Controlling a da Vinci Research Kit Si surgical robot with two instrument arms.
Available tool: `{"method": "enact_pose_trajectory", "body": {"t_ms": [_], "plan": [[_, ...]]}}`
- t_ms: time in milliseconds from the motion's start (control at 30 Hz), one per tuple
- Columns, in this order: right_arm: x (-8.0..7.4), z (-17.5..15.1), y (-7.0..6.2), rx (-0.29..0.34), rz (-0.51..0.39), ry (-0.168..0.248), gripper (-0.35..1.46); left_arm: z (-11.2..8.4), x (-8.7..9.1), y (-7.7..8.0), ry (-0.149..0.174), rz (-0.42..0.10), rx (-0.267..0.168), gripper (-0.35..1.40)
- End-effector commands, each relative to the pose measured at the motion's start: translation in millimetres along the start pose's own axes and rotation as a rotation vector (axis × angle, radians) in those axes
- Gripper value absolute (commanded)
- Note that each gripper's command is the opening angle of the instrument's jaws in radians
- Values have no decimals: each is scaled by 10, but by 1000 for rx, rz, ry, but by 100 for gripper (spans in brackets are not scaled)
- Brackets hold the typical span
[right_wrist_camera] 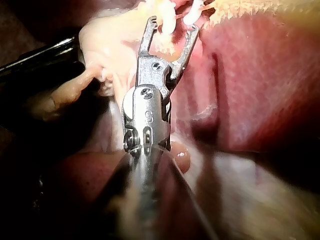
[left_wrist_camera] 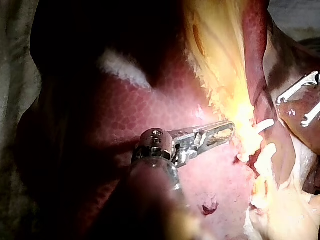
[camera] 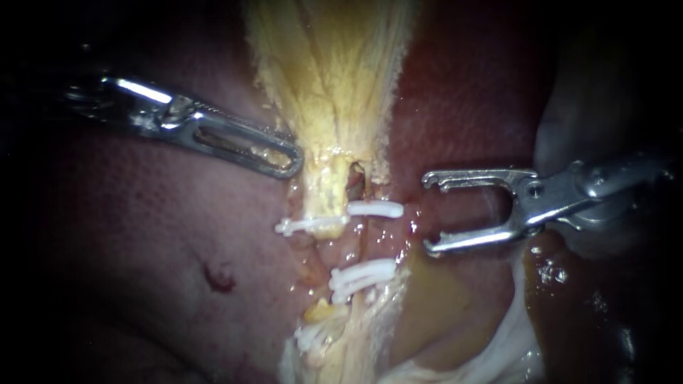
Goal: Going back third clip right tube
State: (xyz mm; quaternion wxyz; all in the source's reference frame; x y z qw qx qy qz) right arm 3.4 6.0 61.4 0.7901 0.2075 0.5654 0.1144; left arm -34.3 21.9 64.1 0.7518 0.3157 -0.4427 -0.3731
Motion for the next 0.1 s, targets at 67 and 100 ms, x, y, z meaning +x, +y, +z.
{"method": "enact_pose_trajectory", "body": {"t_ms": [67, 100], "plan": [[0, 0, 0, 3, 0, 0, 50, -1, 0, 0, 0, 0, 0, -35], [0, 0, 0, 3, 0, 0, 50, -1, 0, 0, 0, 0, 0, -35]]}}
